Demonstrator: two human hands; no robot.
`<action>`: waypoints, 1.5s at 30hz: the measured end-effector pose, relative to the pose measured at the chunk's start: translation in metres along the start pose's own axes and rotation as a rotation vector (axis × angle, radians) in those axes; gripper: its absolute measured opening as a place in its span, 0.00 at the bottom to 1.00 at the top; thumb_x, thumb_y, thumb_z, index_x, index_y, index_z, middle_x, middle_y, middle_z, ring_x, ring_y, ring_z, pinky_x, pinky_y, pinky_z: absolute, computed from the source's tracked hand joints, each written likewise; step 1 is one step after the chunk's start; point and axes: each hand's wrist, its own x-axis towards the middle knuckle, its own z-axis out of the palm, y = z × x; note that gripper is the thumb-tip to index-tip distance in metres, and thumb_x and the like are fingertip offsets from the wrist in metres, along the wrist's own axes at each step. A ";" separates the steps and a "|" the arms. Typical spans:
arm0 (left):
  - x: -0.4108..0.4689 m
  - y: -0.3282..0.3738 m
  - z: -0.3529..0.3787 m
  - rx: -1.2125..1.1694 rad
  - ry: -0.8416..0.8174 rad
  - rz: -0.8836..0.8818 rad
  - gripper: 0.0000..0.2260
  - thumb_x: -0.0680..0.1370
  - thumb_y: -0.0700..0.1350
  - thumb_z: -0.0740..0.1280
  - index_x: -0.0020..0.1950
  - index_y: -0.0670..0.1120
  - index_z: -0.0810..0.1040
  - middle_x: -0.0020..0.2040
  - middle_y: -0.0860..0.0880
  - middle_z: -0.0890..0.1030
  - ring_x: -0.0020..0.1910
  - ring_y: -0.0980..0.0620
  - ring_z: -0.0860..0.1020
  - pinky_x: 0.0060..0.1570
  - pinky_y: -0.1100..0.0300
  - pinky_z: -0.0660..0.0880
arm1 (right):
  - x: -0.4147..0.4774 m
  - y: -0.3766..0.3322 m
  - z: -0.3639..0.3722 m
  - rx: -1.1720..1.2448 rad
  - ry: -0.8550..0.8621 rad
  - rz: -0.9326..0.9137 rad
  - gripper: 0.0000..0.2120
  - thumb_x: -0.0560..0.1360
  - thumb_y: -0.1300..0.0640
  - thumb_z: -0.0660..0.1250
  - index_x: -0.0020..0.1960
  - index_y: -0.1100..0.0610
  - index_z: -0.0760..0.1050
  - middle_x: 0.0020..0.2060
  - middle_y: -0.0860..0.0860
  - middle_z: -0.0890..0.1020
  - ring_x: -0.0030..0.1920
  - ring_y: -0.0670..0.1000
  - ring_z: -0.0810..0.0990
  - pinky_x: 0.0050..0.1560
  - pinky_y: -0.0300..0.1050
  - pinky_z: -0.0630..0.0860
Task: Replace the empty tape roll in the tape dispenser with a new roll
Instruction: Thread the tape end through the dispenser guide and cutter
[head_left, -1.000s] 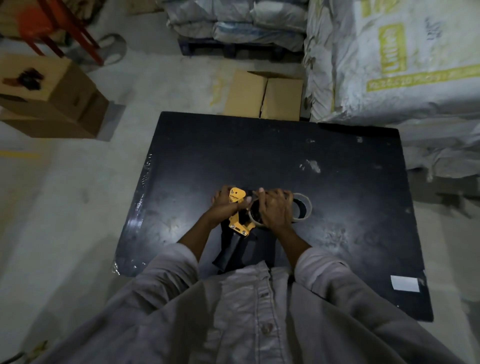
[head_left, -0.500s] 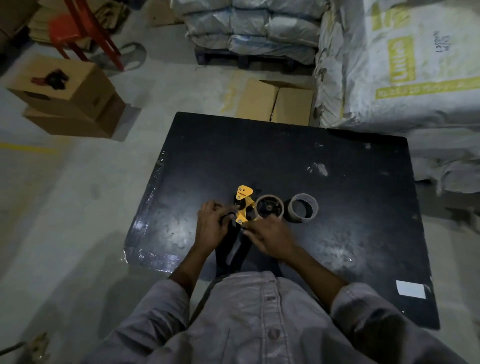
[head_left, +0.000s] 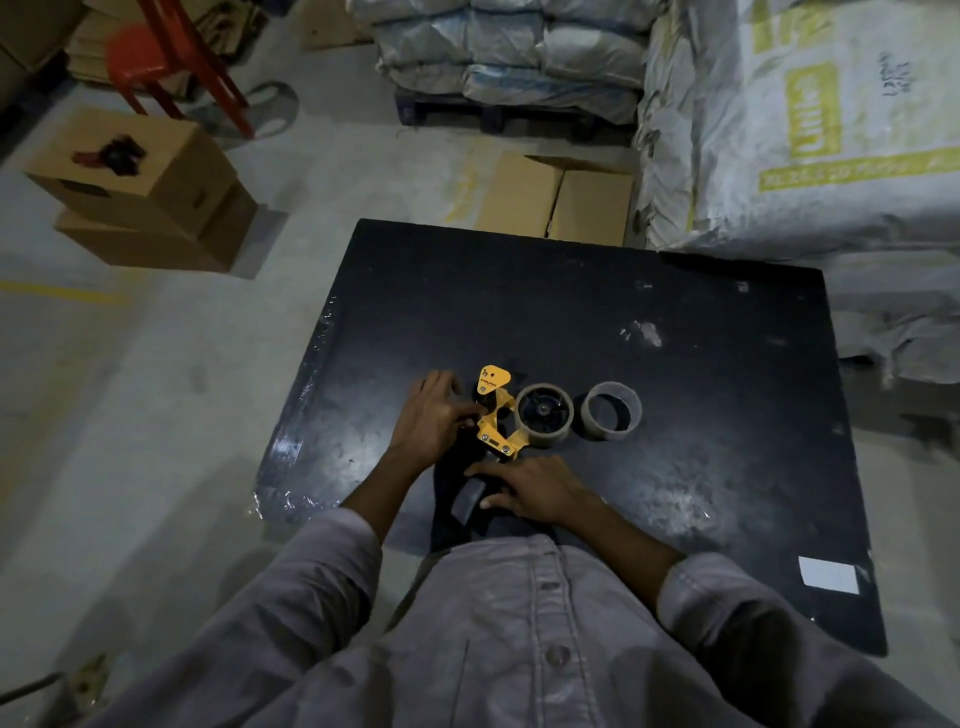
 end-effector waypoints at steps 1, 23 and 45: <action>0.002 0.000 -0.001 -0.011 0.005 -0.007 0.14 0.76 0.47 0.83 0.60 0.57 0.91 0.55 0.46 0.78 0.55 0.41 0.78 0.51 0.47 0.74 | 0.001 0.002 0.002 -0.005 0.036 -0.010 0.29 0.81 0.31 0.69 0.79 0.36 0.73 0.48 0.49 0.88 0.51 0.57 0.87 0.40 0.50 0.76; -0.034 0.016 0.031 -0.147 0.276 -0.288 0.01 0.79 0.49 0.80 0.48 0.54 0.91 0.50 0.48 0.69 0.51 0.42 0.72 0.47 0.44 0.73 | 0.012 0.005 0.008 -0.012 0.068 0.076 0.31 0.76 0.27 0.72 0.76 0.34 0.76 0.52 0.51 0.90 0.53 0.59 0.89 0.45 0.52 0.81; 0.042 0.078 0.013 -0.263 -0.239 -0.822 0.26 0.69 0.60 0.84 0.66 0.71 0.86 0.79 0.46 0.65 0.78 0.39 0.61 0.73 0.41 0.64 | -0.012 0.045 -0.049 0.330 0.261 0.574 0.44 0.74 0.45 0.84 0.84 0.50 0.68 0.81 0.53 0.71 0.81 0.59 0.68 0.73 0.62 0.75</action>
